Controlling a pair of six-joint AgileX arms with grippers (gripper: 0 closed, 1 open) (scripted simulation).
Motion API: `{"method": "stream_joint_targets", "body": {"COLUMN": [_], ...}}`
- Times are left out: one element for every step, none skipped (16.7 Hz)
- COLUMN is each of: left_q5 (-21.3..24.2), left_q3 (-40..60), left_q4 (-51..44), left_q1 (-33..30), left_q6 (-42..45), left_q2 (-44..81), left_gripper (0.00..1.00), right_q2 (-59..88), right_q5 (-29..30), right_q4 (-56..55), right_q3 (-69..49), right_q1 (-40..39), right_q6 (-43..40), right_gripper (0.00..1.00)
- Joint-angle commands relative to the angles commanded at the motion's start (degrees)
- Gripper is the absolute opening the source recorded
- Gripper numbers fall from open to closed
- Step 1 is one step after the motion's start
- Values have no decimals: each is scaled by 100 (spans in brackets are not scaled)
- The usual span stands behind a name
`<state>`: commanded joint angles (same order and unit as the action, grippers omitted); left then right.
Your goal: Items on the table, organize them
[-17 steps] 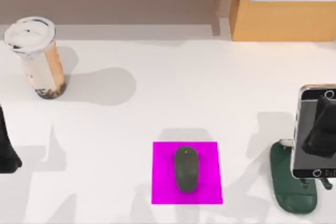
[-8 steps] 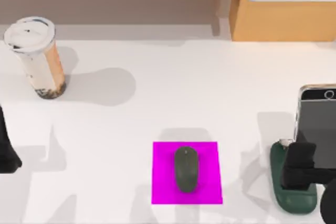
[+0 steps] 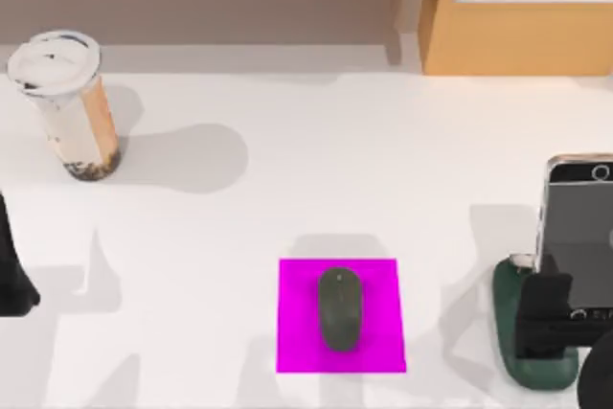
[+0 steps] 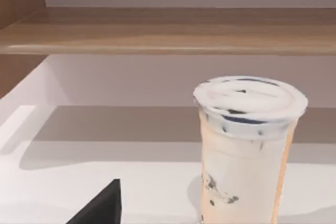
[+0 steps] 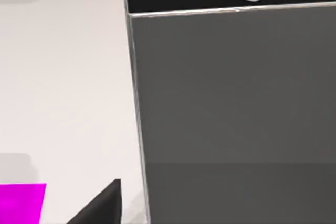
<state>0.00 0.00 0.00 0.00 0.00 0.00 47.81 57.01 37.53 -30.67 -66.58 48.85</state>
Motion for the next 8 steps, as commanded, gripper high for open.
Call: {"method": "stream_joint_targets", "body": {"left_q5": [0, 0, 0, 0, 0, 0, 0, 0], "left_q3": [0, 0, 0, 0, 0, 0, 0, 0], "left_q4": [0, 0, 0, 0, 0, 0, 0, 0], "left_q1": [0, 0, 0, 0, 0, 0, 0, 0], "left_q6": [0, 0, 0, 0, 0, 0, 0, 0], "left_q2": [0, 0, 0, 0, 0, 0, 0, 0], "left_gripper": [100, 100, 100, 100, 100, 100, 100, 100], "right_q2": [-57, -173, -342, -560, -821, -1119, -1451, -1813], "right_q5": [-36, -104, -200, -319, -460, -621, -804, -1010], "right_q4": [-29, -85, -164, -263, -379, -509, -653, -806], "right_q3": [-2, -2, 3, 18, 46, 90, 152, 232], "right_q1": [39, 117, 237, 398, 600, 839, 1109, 1406], "right_q6": [-2, -11, -37, -84, -147, -223, -318, -433], "right_gripper": [100, 100, 100, 100, 100, 100, 100, 100]}}
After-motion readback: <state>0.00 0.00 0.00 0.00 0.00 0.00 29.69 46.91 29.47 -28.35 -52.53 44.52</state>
